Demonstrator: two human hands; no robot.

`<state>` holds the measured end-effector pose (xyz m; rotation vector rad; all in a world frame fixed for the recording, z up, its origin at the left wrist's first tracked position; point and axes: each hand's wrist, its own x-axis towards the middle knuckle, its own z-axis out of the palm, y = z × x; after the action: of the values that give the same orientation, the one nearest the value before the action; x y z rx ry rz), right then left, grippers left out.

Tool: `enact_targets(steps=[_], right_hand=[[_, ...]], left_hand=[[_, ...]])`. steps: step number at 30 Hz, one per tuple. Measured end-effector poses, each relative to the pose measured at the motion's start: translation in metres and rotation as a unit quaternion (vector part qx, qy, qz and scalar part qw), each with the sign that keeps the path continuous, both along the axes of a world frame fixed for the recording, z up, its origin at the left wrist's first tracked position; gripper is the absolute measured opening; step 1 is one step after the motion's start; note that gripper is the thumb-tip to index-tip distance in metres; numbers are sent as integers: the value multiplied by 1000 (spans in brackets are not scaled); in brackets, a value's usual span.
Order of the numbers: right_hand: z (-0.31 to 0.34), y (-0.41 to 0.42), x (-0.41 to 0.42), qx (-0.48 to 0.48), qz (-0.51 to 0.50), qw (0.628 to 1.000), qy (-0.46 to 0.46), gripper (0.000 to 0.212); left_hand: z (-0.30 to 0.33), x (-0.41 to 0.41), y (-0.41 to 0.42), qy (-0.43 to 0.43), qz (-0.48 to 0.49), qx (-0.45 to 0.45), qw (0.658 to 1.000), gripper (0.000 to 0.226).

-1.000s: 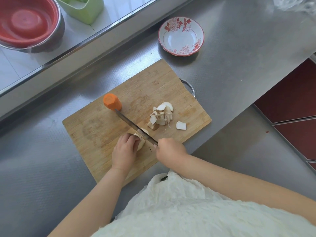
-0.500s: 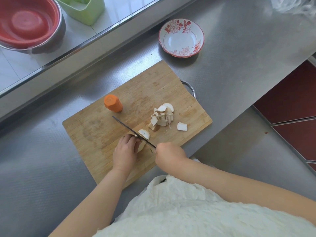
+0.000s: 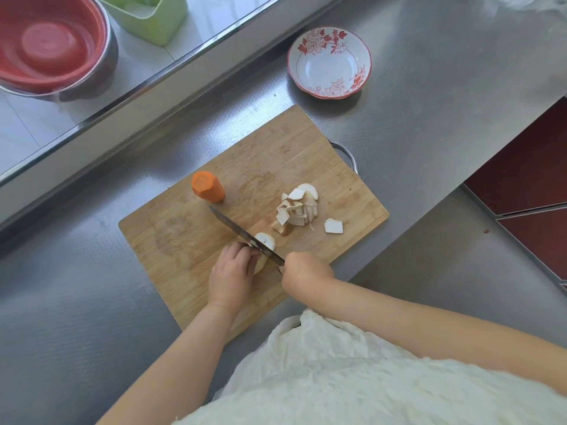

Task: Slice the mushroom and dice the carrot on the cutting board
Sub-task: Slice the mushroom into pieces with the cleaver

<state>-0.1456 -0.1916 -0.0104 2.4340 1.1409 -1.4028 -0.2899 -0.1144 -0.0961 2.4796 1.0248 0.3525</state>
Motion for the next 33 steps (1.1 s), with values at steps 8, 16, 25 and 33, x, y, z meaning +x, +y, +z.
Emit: enact_targets(steps=[8, 16, 25, 33], right_hand=[[-2, -9, 16, 46, -12, 998, 28, 30], [13, -22, 4, 76, 60, 995, -25, 17], [17, -15, -2, 36, 53, 998, -16, 16], [13, -6, -3, 12, 51, 999, -14, 19]], left_hand=[[5, -5, -1, 5, -14, 8, 1000, 32], [5, -3, -3, 21, -5, 9, 1000, 32], [5, -3, -4, 27, 3, 4, 1000, 19], [3, -3, -2, 17, 5, -5, 1000, 35]])
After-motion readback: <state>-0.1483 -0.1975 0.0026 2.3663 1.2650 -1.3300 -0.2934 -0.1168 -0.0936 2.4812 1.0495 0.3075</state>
